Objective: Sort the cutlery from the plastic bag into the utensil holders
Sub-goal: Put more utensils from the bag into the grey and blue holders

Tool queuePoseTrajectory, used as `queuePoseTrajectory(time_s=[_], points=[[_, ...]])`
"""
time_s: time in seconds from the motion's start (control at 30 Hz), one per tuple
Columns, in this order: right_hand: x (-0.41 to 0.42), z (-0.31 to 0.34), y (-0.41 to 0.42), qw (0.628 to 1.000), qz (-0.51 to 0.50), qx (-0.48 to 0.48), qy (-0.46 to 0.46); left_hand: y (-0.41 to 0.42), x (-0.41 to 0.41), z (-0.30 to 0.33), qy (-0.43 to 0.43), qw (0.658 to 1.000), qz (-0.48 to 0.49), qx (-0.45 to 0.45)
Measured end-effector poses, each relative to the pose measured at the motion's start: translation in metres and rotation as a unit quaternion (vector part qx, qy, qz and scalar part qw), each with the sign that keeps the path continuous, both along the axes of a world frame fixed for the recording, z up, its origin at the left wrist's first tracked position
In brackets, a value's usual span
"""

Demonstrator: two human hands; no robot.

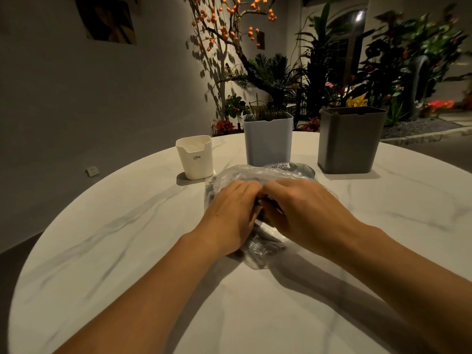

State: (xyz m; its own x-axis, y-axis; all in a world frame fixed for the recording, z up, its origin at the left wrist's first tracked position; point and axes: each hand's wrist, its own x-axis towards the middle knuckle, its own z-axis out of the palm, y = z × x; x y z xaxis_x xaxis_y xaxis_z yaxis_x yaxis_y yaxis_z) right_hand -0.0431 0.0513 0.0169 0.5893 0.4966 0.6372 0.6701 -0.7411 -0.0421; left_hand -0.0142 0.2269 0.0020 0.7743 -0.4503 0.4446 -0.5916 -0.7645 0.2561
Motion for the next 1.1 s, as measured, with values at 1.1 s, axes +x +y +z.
queuePoseTrajectory(time_s=[1.1], points=[[-0.007, 0.002, 0.028, 0.745, 0.083, 0.491, 0.443, -0.046, -0.028, 0.032, 0.212, 0.812, -0.05, -0.541]])
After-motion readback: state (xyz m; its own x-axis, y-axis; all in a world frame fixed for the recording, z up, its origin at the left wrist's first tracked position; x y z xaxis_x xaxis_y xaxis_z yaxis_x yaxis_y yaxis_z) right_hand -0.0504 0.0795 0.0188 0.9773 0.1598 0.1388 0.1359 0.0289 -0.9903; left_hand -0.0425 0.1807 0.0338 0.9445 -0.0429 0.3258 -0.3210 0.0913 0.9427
